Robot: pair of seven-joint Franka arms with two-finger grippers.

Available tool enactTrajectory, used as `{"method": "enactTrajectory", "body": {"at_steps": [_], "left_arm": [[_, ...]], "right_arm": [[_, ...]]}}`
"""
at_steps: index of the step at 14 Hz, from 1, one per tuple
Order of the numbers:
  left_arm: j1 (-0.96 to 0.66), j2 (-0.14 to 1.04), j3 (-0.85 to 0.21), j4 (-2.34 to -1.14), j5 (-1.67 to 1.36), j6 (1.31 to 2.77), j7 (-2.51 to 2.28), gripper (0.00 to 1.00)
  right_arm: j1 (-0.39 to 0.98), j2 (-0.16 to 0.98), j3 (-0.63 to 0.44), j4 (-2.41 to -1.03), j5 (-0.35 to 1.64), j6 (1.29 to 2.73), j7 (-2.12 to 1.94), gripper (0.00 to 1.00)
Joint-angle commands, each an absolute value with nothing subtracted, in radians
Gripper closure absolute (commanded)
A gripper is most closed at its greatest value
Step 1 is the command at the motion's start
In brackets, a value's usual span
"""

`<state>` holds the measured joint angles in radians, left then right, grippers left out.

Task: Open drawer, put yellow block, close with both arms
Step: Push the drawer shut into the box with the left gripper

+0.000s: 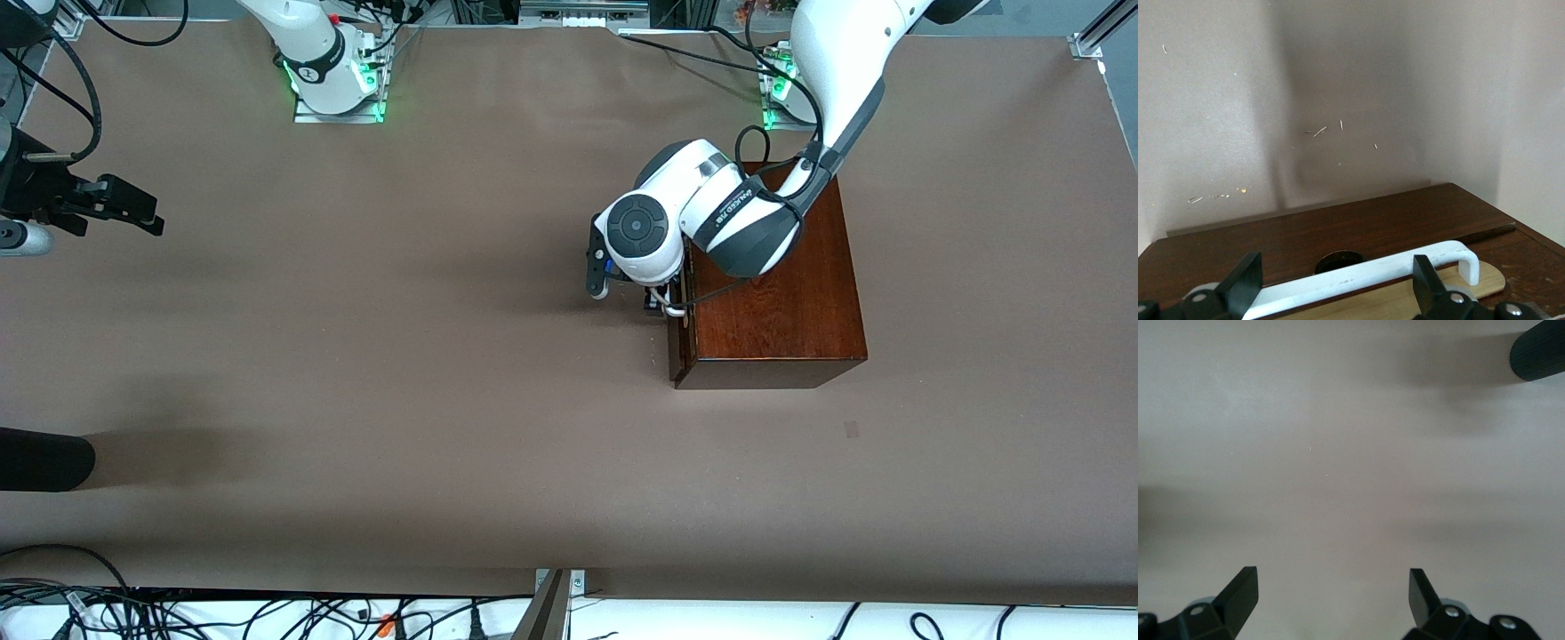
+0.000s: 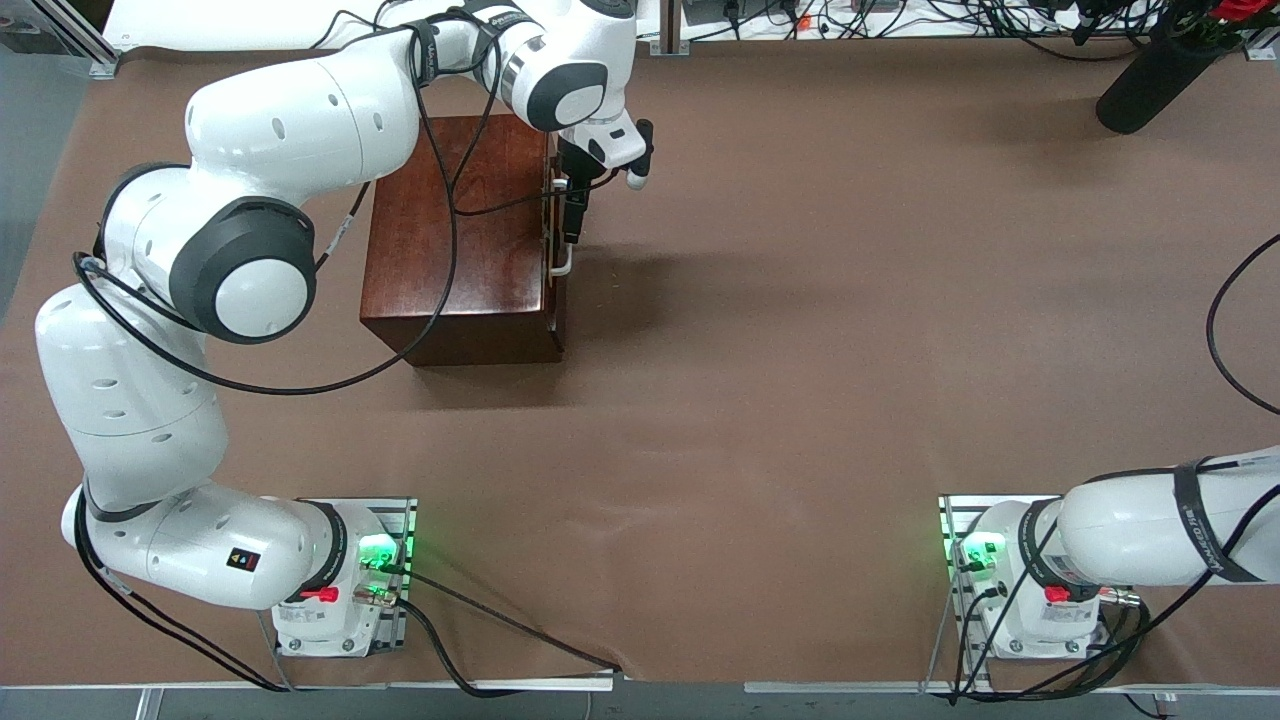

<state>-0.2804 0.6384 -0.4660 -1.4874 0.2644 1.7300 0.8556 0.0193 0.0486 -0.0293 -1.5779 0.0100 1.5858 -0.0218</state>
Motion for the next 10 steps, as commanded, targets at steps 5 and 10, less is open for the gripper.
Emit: {"method": "enactTrajectory", "body": {"at_steps": [5,10], "left_arm": [[-0.261,0.568,-0.54,-1.457,0.17,1.715,0.634,0.0],[-0.137,0.43,-0.538,-1.456,0.071,1.642,0.513,0.0]], "right_arm": [[0.005,0.031,-0.014,-1.595,0.003,1.594,-0.028,0.0],[0.005,0.029,-0.014,-1.595,0.005,1.592,-0.028,0.0]]}}
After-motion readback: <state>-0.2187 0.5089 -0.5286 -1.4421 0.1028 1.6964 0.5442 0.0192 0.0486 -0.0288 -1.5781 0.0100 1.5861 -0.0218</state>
